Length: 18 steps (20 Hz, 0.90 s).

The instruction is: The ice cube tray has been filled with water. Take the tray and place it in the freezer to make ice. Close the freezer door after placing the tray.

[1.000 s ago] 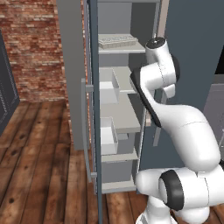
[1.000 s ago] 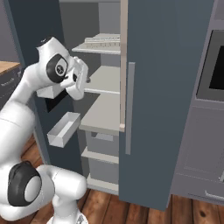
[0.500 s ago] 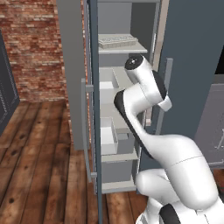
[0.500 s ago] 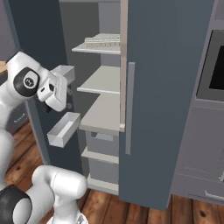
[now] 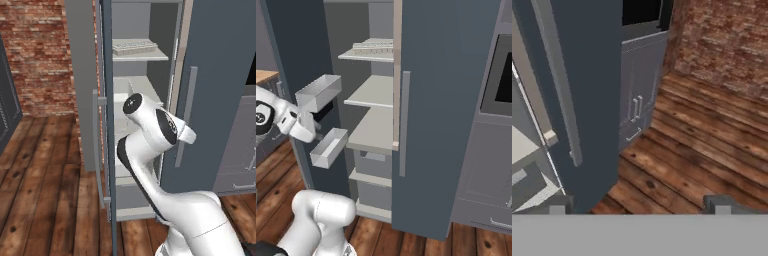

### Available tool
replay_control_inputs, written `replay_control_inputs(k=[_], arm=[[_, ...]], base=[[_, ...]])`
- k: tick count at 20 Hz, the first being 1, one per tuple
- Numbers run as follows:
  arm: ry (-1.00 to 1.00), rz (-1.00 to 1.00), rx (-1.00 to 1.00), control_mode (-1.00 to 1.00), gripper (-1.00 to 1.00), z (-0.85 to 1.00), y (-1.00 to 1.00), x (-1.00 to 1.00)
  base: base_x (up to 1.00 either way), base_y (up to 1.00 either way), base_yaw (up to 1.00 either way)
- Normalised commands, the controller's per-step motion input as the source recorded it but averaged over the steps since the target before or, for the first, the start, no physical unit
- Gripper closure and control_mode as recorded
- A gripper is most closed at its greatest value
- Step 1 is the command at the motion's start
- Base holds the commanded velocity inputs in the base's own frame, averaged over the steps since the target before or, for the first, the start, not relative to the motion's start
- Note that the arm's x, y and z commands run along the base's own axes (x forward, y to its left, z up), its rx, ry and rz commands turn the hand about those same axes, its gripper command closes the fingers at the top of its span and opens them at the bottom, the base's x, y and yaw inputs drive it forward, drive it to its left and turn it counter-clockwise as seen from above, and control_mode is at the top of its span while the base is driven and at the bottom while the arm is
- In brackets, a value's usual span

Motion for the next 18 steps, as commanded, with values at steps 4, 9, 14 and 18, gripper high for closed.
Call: replay_control_inputs(k=[4,9,14,18], arm=[[0.28,0.15,-0.25,-1.0,-1.0,-0.23,0.49,-0.21],[0.29,0.08,-0.24,-1.0,-1.0,-0.15,0.61,0.0],[0.28,0.02,-0.23,-1.0,-1.0,-0.18,0.78,0.08],[0.22,0.01,-0.24,-1.0,-1.0,-0.33,0.73,0.09]], base=[[0.0,0.0,0.0],[0.0,0.0,0.0],[0.0,0.0,0.0],[0.0,0.0,0.0]])
